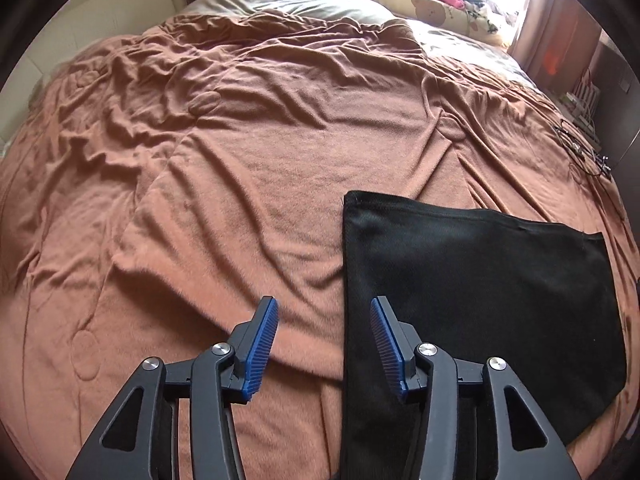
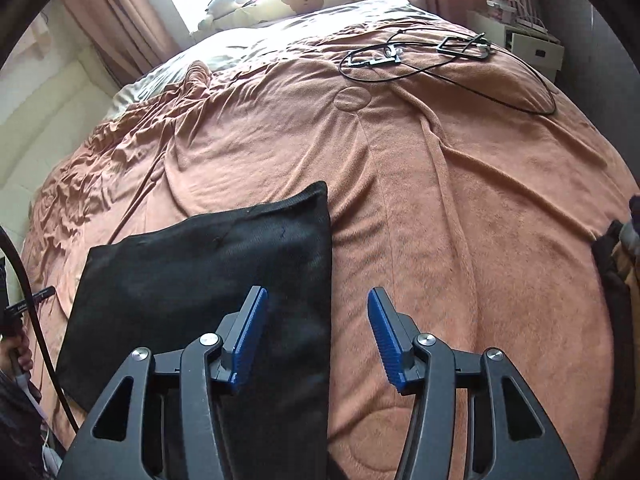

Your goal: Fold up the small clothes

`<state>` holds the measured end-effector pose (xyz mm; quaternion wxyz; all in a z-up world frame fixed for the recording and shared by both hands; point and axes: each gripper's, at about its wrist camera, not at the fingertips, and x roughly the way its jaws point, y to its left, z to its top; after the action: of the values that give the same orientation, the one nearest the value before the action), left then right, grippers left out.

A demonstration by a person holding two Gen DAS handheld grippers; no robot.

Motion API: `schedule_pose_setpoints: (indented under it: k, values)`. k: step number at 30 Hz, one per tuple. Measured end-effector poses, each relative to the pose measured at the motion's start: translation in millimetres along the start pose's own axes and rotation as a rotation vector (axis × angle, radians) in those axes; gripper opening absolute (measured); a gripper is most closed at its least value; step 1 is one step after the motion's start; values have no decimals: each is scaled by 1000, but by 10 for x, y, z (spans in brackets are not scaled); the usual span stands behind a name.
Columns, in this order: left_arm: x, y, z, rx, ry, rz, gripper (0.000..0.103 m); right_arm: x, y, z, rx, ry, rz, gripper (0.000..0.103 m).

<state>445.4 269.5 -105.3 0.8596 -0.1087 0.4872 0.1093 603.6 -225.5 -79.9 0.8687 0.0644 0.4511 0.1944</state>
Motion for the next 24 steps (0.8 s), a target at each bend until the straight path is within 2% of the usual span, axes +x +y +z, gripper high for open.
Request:
schedule_pose_setpoints:
  k: [1,3,6,10,24]
  values:
    - [-46,18,-70,-7,-2,-9,54,-68,-18,-59,11,-8,-3,53]
    - [-123,49,-203,-22,1,-15,58,-192,-35,-175,17,-21,-5,64]
    - [-235,76,-415,-44,0,-32,60,-347,-56,-362,45,-28,10,65]
    - [-339,111,-667,-91,-9,-57,67,-486,-85,-610,85,-36,27,66]
    - [-574,192,-1281,-215,-12,-155,68,-654,-177,-1286,239,-23,86,66]
